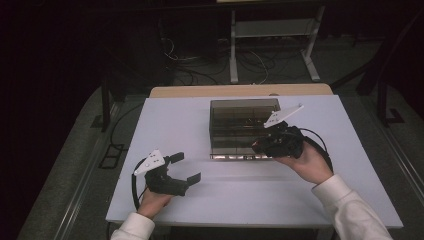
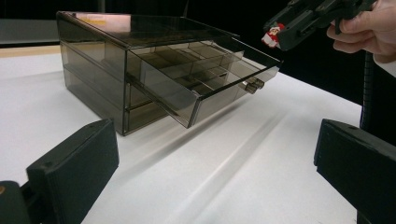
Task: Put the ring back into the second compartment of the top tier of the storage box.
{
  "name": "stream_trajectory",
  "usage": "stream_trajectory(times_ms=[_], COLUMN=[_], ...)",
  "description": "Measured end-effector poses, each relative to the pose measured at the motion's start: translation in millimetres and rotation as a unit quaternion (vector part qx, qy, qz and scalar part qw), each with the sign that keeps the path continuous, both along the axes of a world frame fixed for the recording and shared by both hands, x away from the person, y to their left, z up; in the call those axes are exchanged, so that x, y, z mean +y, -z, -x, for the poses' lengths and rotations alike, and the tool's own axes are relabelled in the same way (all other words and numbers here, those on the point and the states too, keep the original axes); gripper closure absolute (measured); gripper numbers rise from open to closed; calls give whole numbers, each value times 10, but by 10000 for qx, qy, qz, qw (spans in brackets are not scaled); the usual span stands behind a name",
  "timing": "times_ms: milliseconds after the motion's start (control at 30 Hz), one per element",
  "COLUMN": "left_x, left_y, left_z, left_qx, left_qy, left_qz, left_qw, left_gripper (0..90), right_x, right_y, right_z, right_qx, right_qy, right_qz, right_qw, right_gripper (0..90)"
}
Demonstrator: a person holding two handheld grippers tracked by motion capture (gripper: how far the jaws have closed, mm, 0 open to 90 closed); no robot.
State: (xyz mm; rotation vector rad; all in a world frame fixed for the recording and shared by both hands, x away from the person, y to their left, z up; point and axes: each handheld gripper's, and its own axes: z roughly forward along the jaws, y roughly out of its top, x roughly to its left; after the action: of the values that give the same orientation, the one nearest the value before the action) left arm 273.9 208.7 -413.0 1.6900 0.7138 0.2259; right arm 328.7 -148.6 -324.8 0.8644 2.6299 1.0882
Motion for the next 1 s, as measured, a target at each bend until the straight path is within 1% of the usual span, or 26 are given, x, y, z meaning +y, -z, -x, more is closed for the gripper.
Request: stream_trajectory(times_ms=[400, 600, 767, 1000], left_x=[-1, -1, -3, 1], left_y=[1, 0, 1, -2], left_z=[-1, 1, -2, 0], left_qx=[6, 6, 1, -4], left_qy=[3, 4, 20, 17], left_qz=[3, 4, -5, -9], left_qw=[10000, 10000, 10000, 10000], left_gripper=[0, 0, 0, 0], right_x=[46, 84, 119, 165], right_y=[43, 76, 113, 181], right_z=[-86, -119, -150, -204], right_qx=[43, 30, 25, 81], right_qy=[36, 31, 29, 7], right_qz=[4, -11, 25, 42], right_qw=[10000, 10000, 10000, 10000], right_gripper=[684, 684, 683, 682])
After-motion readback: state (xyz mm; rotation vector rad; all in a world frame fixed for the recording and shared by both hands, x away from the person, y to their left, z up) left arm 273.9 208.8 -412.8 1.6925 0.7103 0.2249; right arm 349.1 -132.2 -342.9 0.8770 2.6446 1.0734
